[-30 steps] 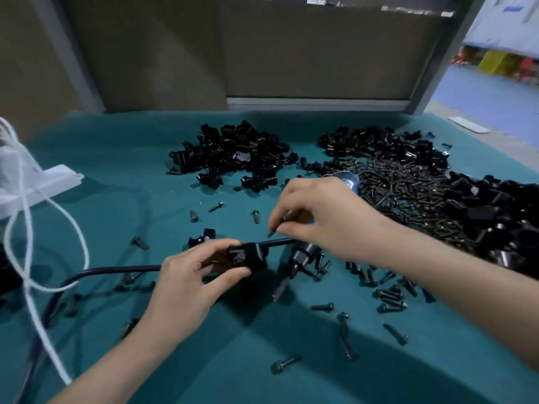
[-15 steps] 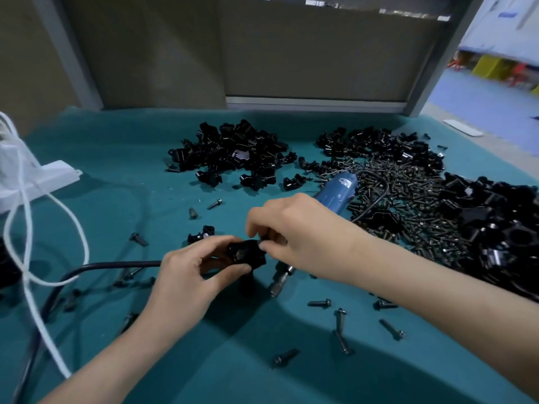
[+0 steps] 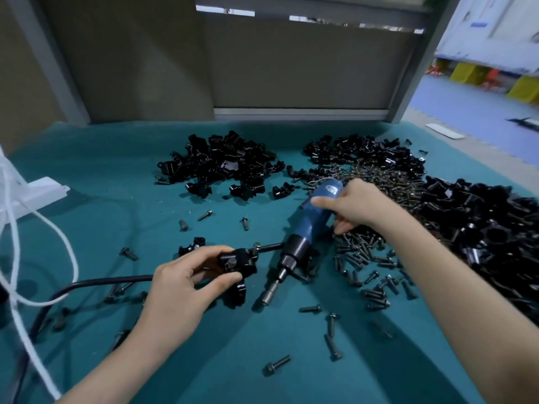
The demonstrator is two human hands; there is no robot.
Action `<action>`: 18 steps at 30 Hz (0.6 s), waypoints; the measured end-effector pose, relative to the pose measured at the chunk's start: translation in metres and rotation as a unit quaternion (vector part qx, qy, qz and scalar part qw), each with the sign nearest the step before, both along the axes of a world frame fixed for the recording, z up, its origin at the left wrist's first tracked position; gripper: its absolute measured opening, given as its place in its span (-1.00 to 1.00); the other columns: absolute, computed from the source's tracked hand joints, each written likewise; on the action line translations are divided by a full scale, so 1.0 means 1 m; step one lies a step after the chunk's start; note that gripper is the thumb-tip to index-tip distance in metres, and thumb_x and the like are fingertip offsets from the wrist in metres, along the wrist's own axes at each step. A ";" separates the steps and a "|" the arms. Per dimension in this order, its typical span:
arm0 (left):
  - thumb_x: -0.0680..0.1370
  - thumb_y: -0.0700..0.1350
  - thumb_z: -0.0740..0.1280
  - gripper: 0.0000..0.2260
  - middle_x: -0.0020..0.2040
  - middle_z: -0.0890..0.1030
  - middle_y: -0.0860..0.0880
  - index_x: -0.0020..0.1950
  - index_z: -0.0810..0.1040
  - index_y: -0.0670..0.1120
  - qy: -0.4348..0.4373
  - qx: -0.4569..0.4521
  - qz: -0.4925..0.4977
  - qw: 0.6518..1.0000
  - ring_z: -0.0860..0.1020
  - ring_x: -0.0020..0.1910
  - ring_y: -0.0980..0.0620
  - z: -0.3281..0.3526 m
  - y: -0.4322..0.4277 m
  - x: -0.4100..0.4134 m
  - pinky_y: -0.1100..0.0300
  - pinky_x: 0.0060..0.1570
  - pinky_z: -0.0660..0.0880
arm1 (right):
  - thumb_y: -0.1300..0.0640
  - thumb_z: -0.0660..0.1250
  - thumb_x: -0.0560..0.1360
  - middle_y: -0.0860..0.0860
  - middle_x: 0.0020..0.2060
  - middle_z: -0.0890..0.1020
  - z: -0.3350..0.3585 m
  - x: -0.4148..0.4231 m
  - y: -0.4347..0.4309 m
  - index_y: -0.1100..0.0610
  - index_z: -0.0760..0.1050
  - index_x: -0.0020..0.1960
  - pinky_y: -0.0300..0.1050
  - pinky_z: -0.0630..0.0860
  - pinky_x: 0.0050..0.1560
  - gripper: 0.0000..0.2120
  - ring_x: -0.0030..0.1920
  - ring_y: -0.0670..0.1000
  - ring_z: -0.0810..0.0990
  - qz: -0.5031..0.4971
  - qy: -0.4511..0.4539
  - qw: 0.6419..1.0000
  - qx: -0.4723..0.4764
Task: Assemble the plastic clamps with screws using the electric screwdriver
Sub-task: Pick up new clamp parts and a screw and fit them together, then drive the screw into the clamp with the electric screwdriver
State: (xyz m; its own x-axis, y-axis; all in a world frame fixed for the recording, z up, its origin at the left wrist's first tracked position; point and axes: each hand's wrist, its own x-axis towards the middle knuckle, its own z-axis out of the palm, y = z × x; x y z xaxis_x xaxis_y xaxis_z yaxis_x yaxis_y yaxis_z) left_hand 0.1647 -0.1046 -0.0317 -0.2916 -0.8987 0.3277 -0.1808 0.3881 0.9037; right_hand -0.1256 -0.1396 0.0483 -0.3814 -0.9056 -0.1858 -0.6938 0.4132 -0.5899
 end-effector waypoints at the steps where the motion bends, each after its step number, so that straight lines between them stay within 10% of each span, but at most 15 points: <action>1: 0.28 0.03 0.48 -0.73 -0.08 0.68 0.22 -0.06 0.64 0.30 0.002 0.000 -0.001 1.000 0.66 -0.08 0.22 0.001 0.000 0.000 0.46 -0.01 0.50 | -0.21 0.43 0.42 0.13 -0.27 0.65 -0.011 0.003 -0.002 0.15 0.47 -0.11 -0.15 0.60 -0.38 -0.58 -0.45 0.03 0.67 -0.019 -0.008 1.000 0.011; 8: 0.29 0.03 0.47 -0.72 -0.08 0.68 0.21 -0.04 0.63 0.31 -0.010 -0.017 -0.012 1.000 0.65 -0.08 0.21 0.004 0.005 -0.003 0.42 0.01 0.51 | -0.31 0.46 0.28 0.04 -0.13 0.57 -0.040 0.040 -0.019 0.11 0.41 0.03 -0.10 0.50 -0.24 -0.42 -0.21 0.08 0.59 -0.130 0.007 0.991 -0.023; 11: 0.27 0.08 0.47 -0.72 -0.08 0.68 0.22 -0.04 0.63 0.30 -0.010 -0.011 -0.010 1.000 0.65 -0.08 0.21 0.004 0.006 0.000 0.41 0.00 0.52 | -0.17 0.49 0.31 0.09 -0.12 0.59 -0.045 0.052 -0.022 0.16 0.45 -0.03 -0.08 0.50 -0.23 -0.53 -0.21 0.09 0.57 -0.153 -0.156 0.974 -0.059; 18: 0.24 0.04 0.49 -0.74 -0.13 0.70 0.20 -0.12 0.66 0.28 -0.001 0.056 -0.017 0.998 0.66 -0.13 0.24 0.008 0.004 0.000 0.49 -0.06 0.49 | 0.16 0.44 0.34 0.08 -0.16 0.58 -0.012 0.046 -0.021 0.18 0.45 0.04 -0.19 0.54 -0.42 -0.68 -0.40 0.00 0.56 -0.141 -0.680 0.670 -0.262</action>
State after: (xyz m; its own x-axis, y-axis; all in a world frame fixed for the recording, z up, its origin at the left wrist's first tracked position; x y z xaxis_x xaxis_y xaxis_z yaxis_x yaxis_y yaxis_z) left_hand 0.1650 -0.1004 -0.0233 -0.3229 -0.9190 0.2261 -0.1702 0.2914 0.9413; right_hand -0.0796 -0.1610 0.0362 -0.3528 -0.9094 -0.2203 0.6940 -0.0964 -0.7135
